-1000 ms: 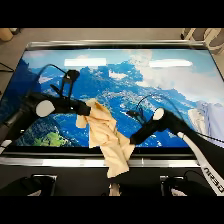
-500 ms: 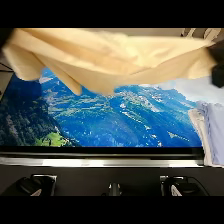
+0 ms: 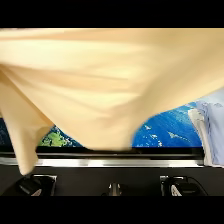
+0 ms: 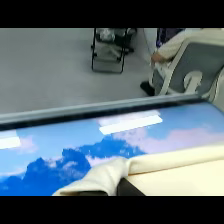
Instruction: Fold the shirts.
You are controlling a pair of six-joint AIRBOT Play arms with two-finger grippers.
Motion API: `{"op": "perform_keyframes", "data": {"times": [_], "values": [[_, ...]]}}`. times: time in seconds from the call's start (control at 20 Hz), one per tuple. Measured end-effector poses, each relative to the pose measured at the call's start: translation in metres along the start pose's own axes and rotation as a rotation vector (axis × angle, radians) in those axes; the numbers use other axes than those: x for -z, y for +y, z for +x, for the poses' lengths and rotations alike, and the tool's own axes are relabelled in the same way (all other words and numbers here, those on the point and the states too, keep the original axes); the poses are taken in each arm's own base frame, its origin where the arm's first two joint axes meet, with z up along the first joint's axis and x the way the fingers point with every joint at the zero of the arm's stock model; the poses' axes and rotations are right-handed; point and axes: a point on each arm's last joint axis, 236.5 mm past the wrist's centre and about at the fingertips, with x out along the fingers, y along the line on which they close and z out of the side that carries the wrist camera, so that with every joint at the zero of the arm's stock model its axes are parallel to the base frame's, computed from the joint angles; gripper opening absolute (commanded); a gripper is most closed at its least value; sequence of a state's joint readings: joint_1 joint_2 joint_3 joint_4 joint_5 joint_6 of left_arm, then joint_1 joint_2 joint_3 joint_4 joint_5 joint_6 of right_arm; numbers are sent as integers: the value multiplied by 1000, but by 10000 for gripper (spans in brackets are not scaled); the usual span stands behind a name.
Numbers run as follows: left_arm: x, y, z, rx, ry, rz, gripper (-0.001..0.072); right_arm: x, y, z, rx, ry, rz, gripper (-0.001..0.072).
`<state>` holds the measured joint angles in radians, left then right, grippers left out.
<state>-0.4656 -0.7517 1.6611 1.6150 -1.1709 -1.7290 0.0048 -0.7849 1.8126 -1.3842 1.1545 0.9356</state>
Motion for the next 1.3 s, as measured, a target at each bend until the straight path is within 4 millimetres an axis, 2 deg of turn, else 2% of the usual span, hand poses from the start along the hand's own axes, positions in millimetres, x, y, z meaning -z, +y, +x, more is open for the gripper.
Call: {"op": "perform_keyframes", "data": {"times": [0.15,0.25,0.35,0.45,0.6,0.65,0.7,0.75,0.8,0.9,0.95,1.0,1.05,1.1,1.2,1.3], "values": [[77,9,56,-35,228,6,28,39,10,60,-77,133,19,21],[144,16,97,-60,395,-12,28,81,25,119,-156,254,39,21],[213,18,132,-68,545,-55,28,128,50,174,-251,365,77,20],[272,15,162,-63,657,-114,28,177,84,222,-358,462,144,19],[329,8,201,-53,754,-206,29,232,133,268,-478,569,286,21],[340,7,213,-54,775,-228,50,247,148,278,-506,604,335,80],[348,8,223,-59,789,-248,243,256,159,284,-524,626,377,348],[350,12,234,-68,794,-265,681,264,165,290,-533,640,407,688],[348,17,244,-77,791,-283,720,270,169,293,-535,651,422,695],[336,37,254,-99,795,-294,720,279,161,292,-526,668,419,692],[328,52,253,-113,805,-285,720,291,152,287,-514,702,400,675],[323,71,246,-133,836,-273,662,307,140,277,-503,756,382,625],[322,89,235,-154,878,-274,476,324,128,264,-499,813,378,624],[324,106,222,-176,921,-279,454,343,118,247,-509,881,382,615],[341,136,188,-218,1025,-326,454,379,108,212,-538,1010,415,531],[370,141,159,-209,1125,-386,455,409,107,175,-569,1118,468,531]]}}
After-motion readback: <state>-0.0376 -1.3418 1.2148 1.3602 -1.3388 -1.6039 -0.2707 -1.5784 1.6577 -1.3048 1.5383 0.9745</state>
